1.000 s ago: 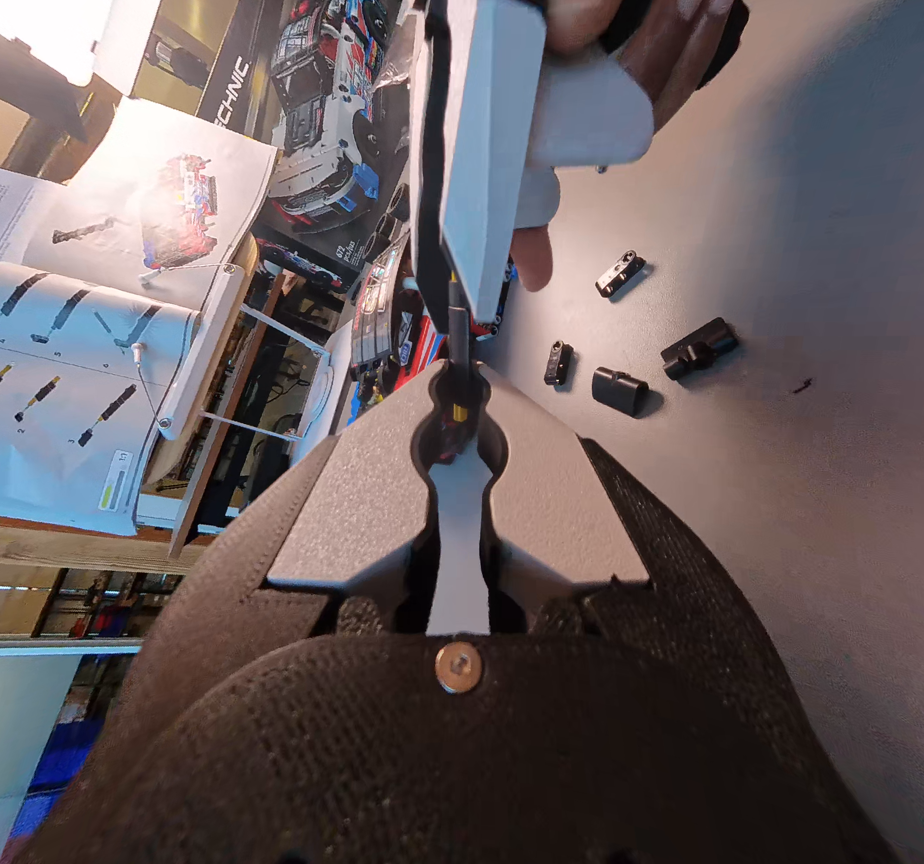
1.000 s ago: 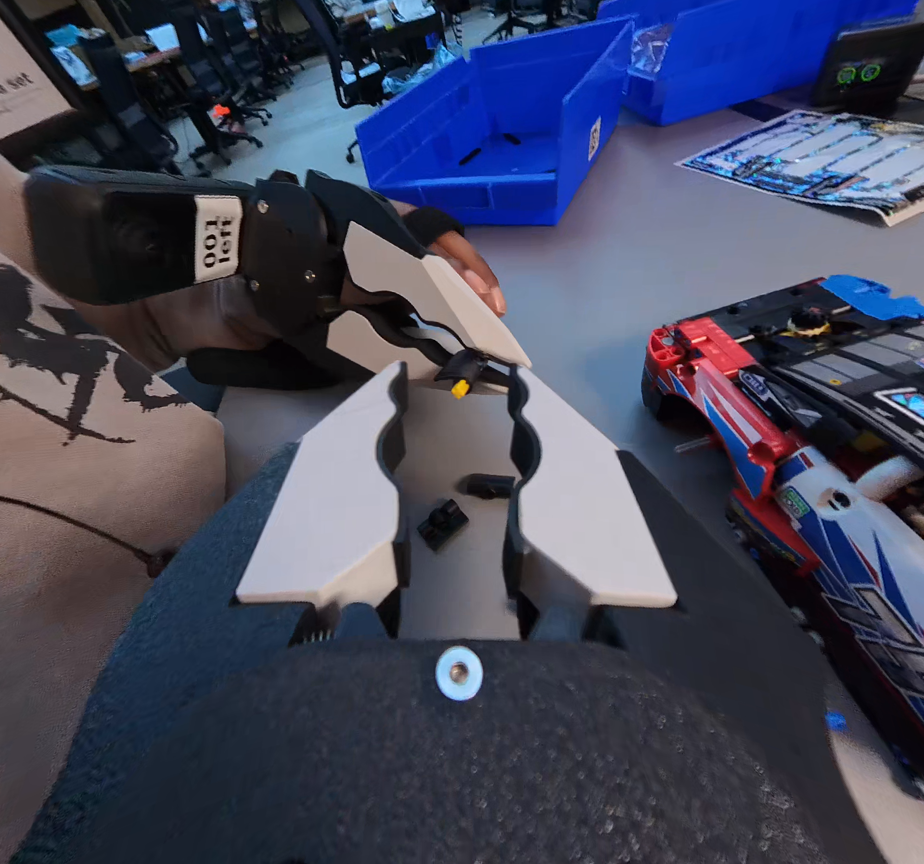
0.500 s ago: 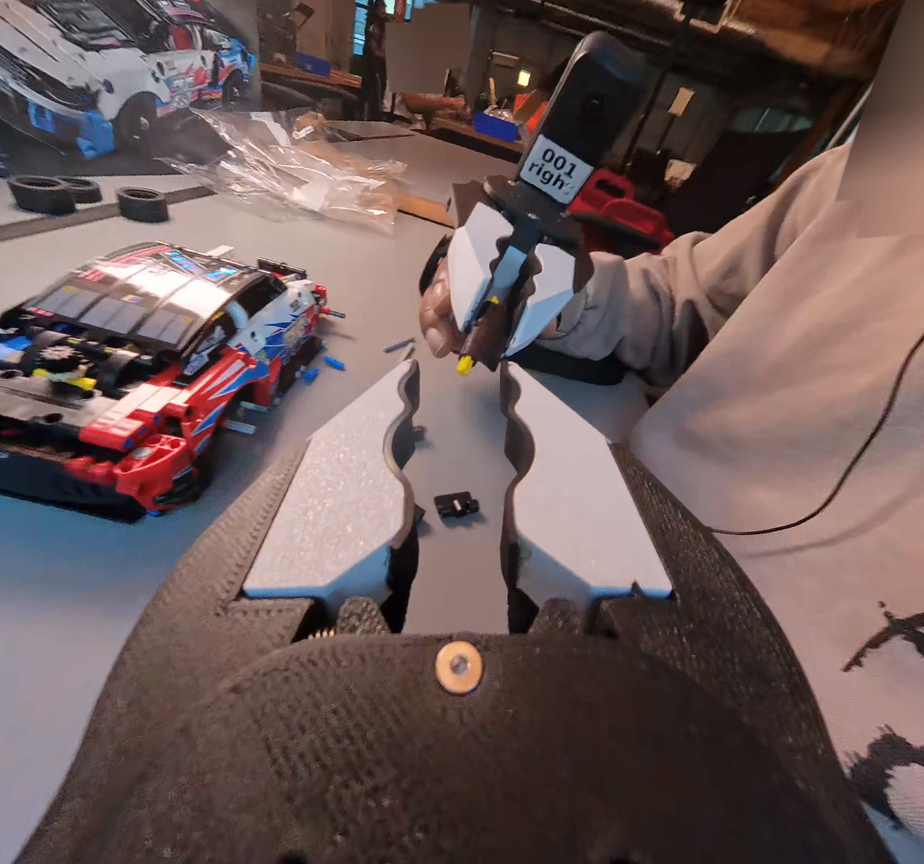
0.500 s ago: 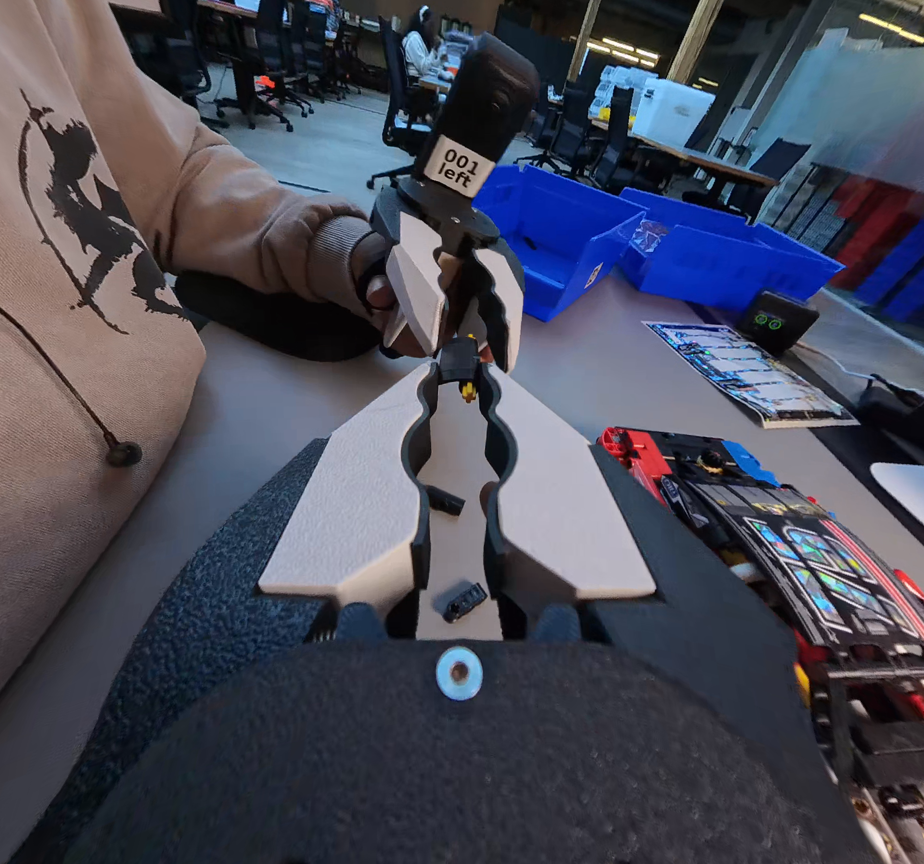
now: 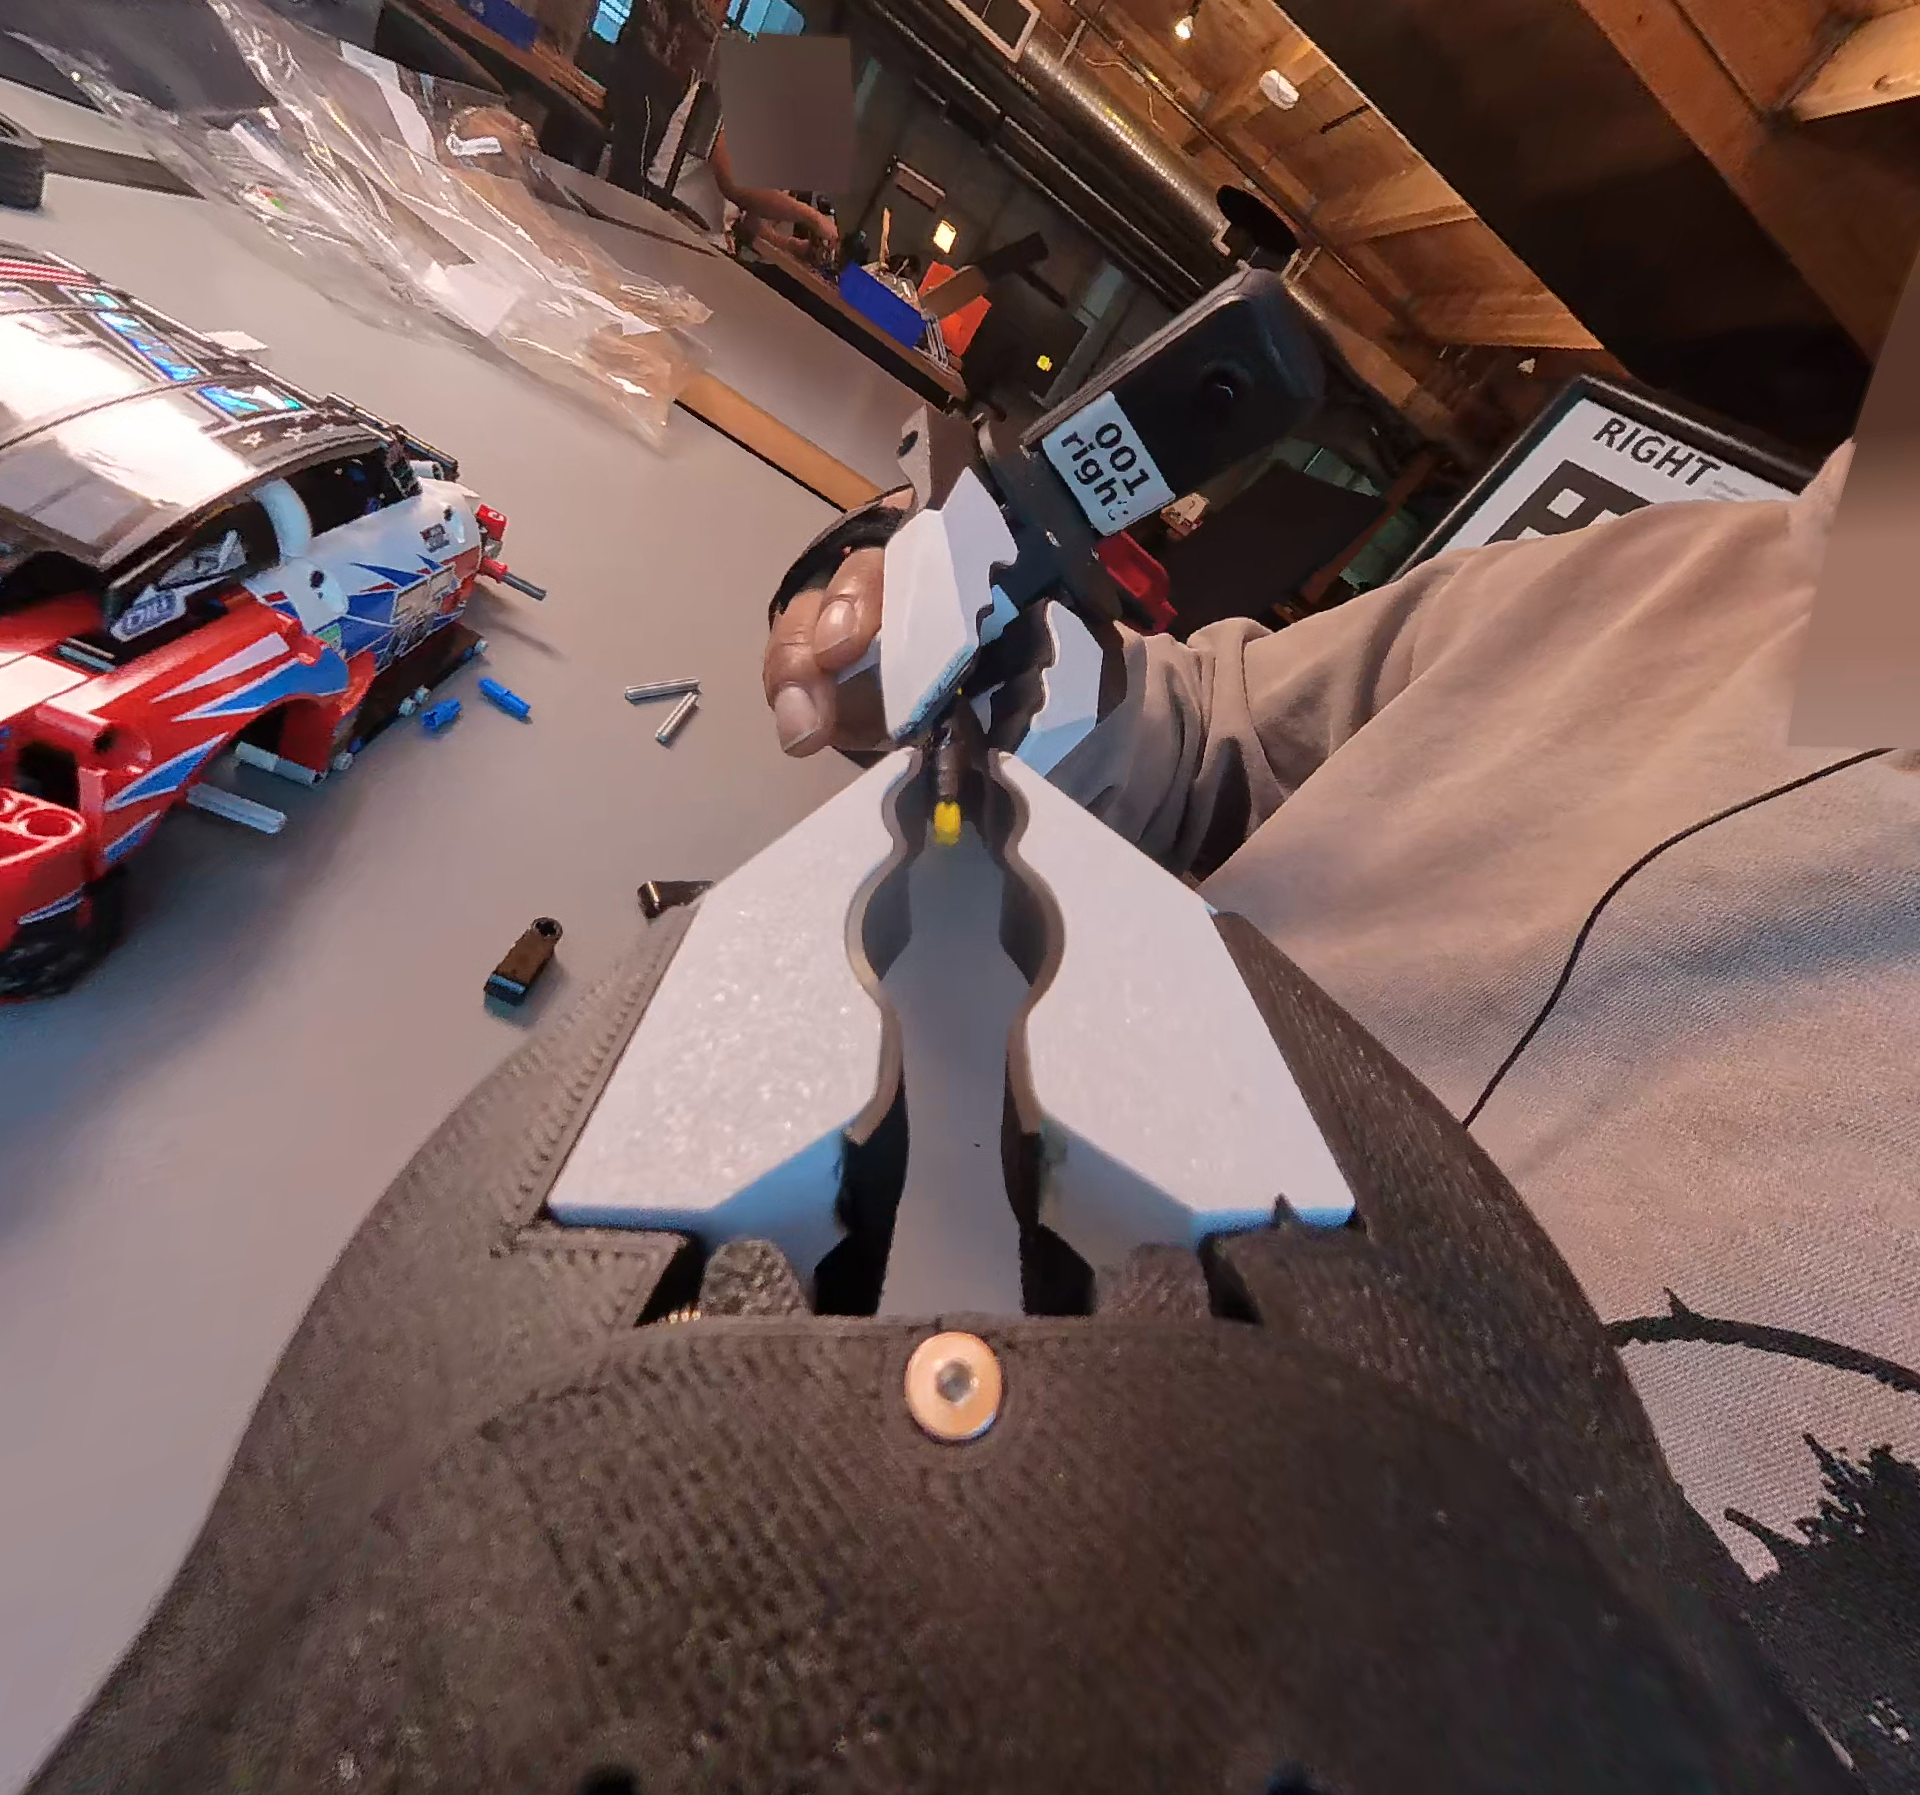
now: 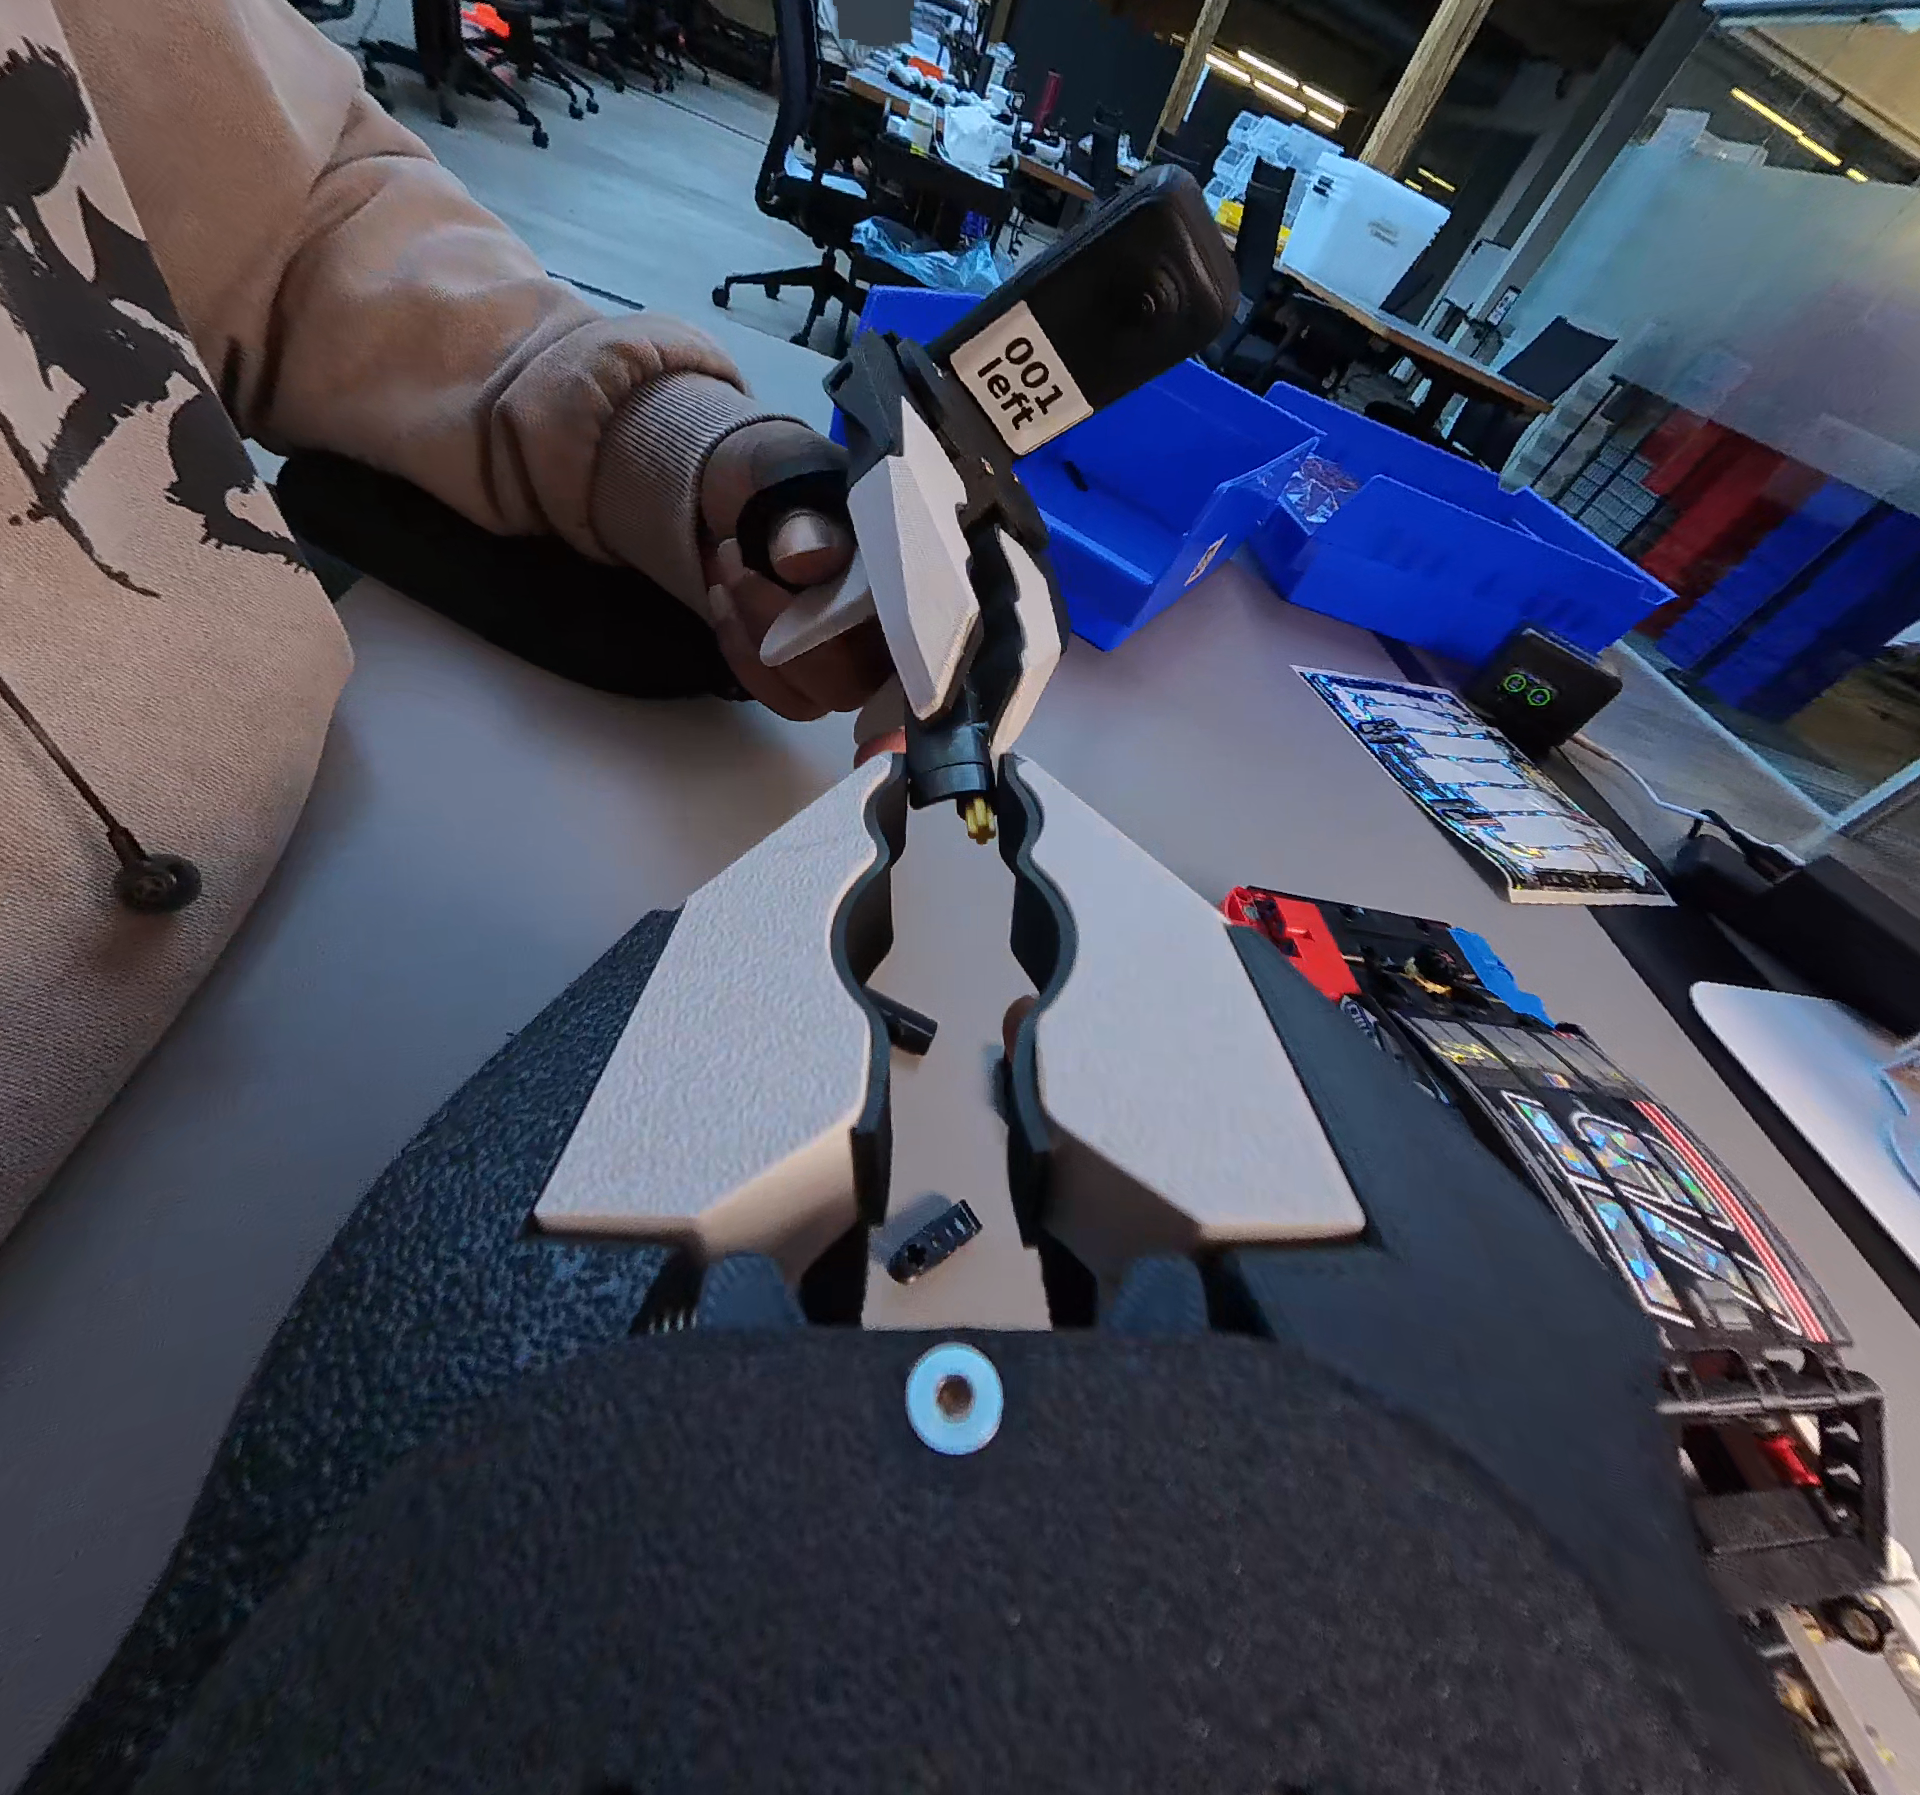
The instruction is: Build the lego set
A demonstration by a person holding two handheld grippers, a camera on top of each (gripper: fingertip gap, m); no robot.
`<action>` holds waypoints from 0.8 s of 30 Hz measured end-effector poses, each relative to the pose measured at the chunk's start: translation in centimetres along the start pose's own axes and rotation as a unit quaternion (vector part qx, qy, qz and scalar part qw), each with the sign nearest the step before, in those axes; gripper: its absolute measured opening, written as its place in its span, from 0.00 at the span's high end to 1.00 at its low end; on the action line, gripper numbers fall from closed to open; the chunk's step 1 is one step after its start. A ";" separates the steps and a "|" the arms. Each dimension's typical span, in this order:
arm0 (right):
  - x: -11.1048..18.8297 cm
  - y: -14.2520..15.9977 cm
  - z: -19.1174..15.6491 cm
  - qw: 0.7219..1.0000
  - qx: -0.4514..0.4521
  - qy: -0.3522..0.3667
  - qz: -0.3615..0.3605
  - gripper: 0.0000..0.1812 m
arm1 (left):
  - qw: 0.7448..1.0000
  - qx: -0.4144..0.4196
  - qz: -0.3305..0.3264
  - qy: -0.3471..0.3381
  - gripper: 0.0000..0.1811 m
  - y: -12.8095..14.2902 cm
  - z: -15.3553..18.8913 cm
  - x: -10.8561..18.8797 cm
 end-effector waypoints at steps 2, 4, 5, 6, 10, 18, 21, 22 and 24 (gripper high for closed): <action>-0.1 0.2 0.0 1.000 0.008 0.003 -0.006 0.91 | 1.000 0.006 -0.006 -0.001 0.96 0.2 -0.1 -0.1; -0.1 0.4 -0.2 1.000 0.018 0.003 -0.012 0.90 | 1.000 0.011 -0.012 -0.004 0.96 0.4 -0.2 -0.2; -0.2 0.5 -0.2 1.000 0.025 0.005 -0.016 0.90 | 1.000 0.014 -0.014 -0.007 0.96 0.5 -0.3 -0.2; -0.2 0.6 -0.2 0.999 0.034 0.008 -0.018 0.90 | 1.000 0.017 -0.015 -0.008 0.96 0.6 -0.4 -0.3; -0.3 0.8 -0.2 0.998 0.060 0.020 -0.028 0.92 | 0.999 0.036 -0.009 -0.012 0.96 0.7 -0.8 -0.2; -0.1 0.8 0.1 0.999 0.043 0.011 -0.027 0.93 | 0.999 0.023 -0.010 -0.021 0.95 0.6 -0.8 -0.1; 0.1 0.7 0.3 0.999 0.042 0.015 -0.024 0.93 | 0.999 0.032 -0.007 -0.018 0.94 0.6 -0.8 0.1; 0.1 0.8 0.3 0.999 0.042 0.014 -0.024 0.93 | 0.999 0.036 -0.006 -0.015 0.95 0.6 -0.8 0.0; 0.1 0.8 0.2 0.999 0.044 0.013 -0.024 0.92 | 0.999 0.042 -0.008 -0.011 0.95 0.7 -0.8 0.0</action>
Point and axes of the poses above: each gripper's, where its closed fingertips meet, x back along the fingers, y out of its underside, z = x × y across the jaws, the point moved 3 cm from there along x, back along the fingers, and after that the axes turned 10 degrees about y, right-handed, at the moved point
